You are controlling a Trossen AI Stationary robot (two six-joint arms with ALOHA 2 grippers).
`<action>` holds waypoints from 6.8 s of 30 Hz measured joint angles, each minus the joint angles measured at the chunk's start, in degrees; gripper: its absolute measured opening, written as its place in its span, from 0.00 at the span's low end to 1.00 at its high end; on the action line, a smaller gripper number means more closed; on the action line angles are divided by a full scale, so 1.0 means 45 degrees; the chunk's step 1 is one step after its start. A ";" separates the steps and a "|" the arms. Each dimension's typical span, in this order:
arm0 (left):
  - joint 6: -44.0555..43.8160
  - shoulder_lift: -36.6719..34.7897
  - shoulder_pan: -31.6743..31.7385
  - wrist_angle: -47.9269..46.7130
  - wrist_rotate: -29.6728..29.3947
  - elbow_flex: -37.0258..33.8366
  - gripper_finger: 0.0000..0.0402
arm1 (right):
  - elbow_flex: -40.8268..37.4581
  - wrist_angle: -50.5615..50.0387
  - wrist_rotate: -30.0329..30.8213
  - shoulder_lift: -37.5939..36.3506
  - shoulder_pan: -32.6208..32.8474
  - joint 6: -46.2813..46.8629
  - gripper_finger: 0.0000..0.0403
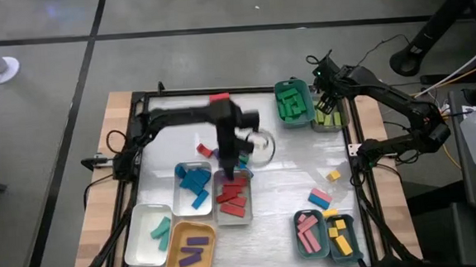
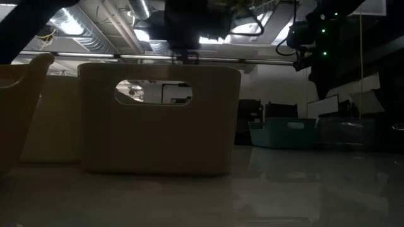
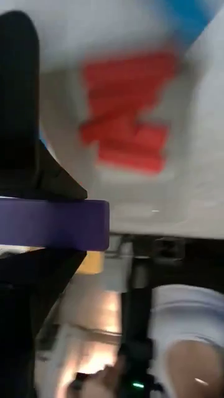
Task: Sort blocks
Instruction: Put the purple block into the yellow bin, then adjust the yellow bin on the table, then adjust the red block on the table
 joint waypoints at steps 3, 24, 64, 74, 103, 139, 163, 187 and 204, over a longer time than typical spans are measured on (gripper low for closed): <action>-0.0593 -0.0056 -0.1459 -0.0314 -0.0038 -0.0142 0.22 | 0.0000 0.0004 -0.0319 0.0004 0.0000 0.0009 0.51; -0.7786 -0.0041 -0.9115 0.2633 -0.5629 -0.0624 0.24 | -0.0012 -0.0815 -0.6636 0.0005 0.0010 0.1062 0.51; -0.7316 -0.0020 -0.9549 0.3241 -0.8543 -0.1714 0.46 | -0.0019 -0.0511 -0.7950 0.0005 0.0011 0.1227 0.51; -0.5803 -0.0003 -0.9105 0.2866 -0.9429 -0.3126 0.46 | -0.0019 -0.0517 -0.7944 0.0007 0.0015 0.1214 0.51; -0.3791 -0.5993 -0.4480 0.2514 -1.5524 -0.3015 0.46 | -0.0019 0.0294 -1.1027 0.0001 0.0015 -0.0522 0.51; 0.2401 -0.2935 0.6187 1.2002 -1.1496 -0.7944 0.46 | -0.2036 0.4058 -0.9464 -0.1813 0.7371 0.0885 0.51; 0.2257 -0.1850 0.6919 1.2081 -1.1161 -0.7934 0.46 | -0.3147 0.5386 -0.9185 -0.1817 0.8763 0.1559 0.51; 0.2263 -0.1285 0.6805 1.2020 -1.1412 -0.7852 0.36 | -0.3147 0.5370 -0.9184 -0.1817 0.8762 0.1560 0.51; 0.2113 -0.1270 0.6603 1.1674 -1.1414 -0.7795 0.28 | -0.3147 0.5362 -0.9184 -0.1817 0.8762 0.1564 0.51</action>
